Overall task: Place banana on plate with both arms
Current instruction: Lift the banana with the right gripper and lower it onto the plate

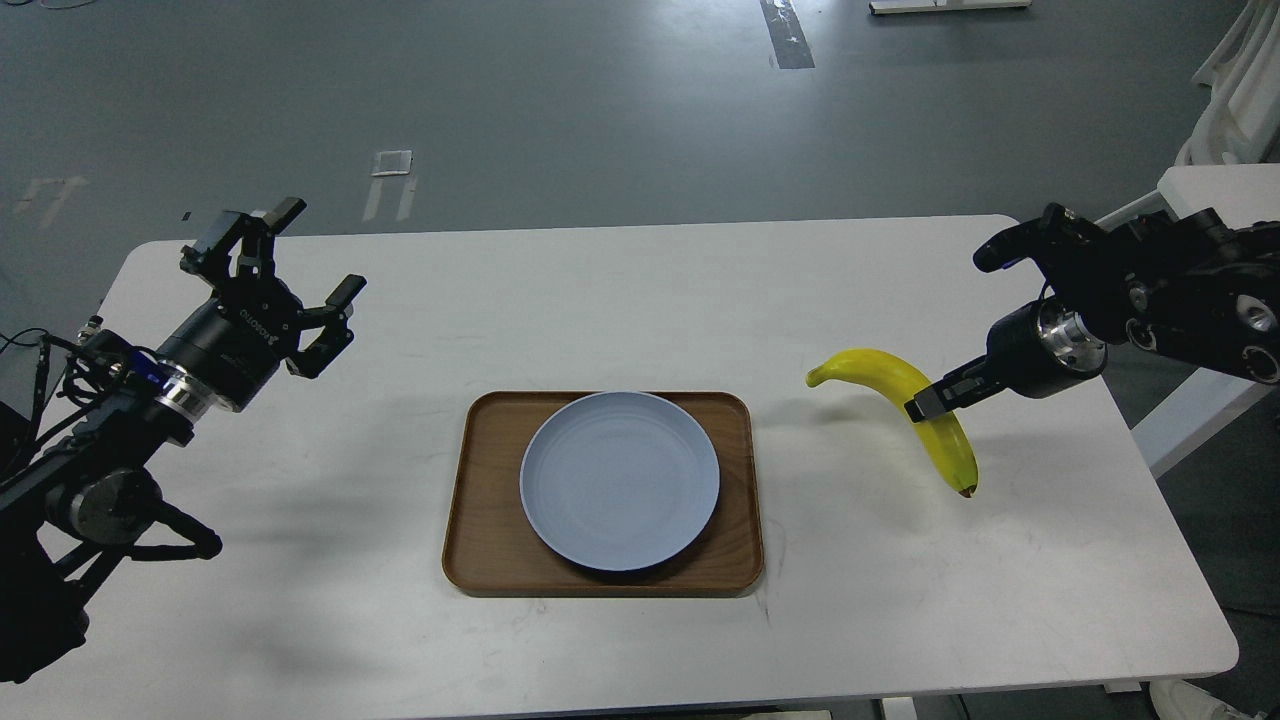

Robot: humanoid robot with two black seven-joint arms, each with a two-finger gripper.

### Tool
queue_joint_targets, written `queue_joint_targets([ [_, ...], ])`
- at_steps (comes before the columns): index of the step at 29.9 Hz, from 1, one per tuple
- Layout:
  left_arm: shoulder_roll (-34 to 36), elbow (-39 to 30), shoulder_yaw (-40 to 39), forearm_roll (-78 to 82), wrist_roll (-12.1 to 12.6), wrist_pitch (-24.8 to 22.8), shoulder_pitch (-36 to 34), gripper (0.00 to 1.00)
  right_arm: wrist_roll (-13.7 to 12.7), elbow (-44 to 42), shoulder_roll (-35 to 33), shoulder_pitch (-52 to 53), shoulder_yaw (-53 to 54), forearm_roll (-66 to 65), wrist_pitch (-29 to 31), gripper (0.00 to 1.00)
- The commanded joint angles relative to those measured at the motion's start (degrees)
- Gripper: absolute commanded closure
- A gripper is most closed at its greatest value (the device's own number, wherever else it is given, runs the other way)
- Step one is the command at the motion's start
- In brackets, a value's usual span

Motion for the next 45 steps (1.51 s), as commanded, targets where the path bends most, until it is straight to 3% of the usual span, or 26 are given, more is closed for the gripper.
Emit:
queue_joint_targets([
  [1, 0.0, -0.4, 0.0, 0.0, 0.0, 0.0, 0.0, 0.02, 0.0, 1.8, 3.4, 3.8, 0.0, 5.5, 0.4, 0.79],
  [7, 0.2, -0.5, 0.0, 0.0, -0.1, 0.0, 0.0, 0.02, 0.0, 0.8, 17.4, 4.9, -2.1, 16.2, 0.4, 0.79],
  [13, 0.2, -0.4, -0.1, -0.1, -0.1, 0.0, 0.0, 0.02, 0.0, -1.5, 26.5, 3.9, -6.0, 23.8, 0.3, 0.77],
  [29, 0.5, -0.5, -0.1, 0.0, -0.1, 0.0, 0.0, 0.02, 0.0, -7.3, 30.5, -1.1, -6.2, 27.8, 0.1, 0.67],
  [37, 0.6, -0.4, -0.1, -0.1, -0.1, 0.0, 0.0, 0.02, 0.0, -8.2, 30.5, -3.1, -7.0, 27.9, -0.2, 0.45],
  [39, 0.6, -0.4, -0.1, 0.0, -0.1, 0.0, 0.0, 0.02, 0.0, -8.3, 30.5, -3.1, -7.0, 27.9, -0.5, 0.28],
  [41, 0.6, -0.5, -0.1, -0.1, -0.1, 0.0, 0.0, 0.02, 0.0, -8.3, 30.5, -3.1, -6.9, 28.0, -0.5, 0.2],
  [42, 0.6, -0.4, -0.1, 0.0, -0.1, 0.0, 0.0, 0.02, 0.0, -8.3, 30.5, -3.1, -6.9, 28.2, -0.5, 0.09],
  [45, 0.7, -0.4, -0.1, 0.0, -0.1, 0.0, 0.0, 0.02, 0.0, -9.7, 28.5, -2.9, -5.4, 29.3, -0.5, 0.02],
])
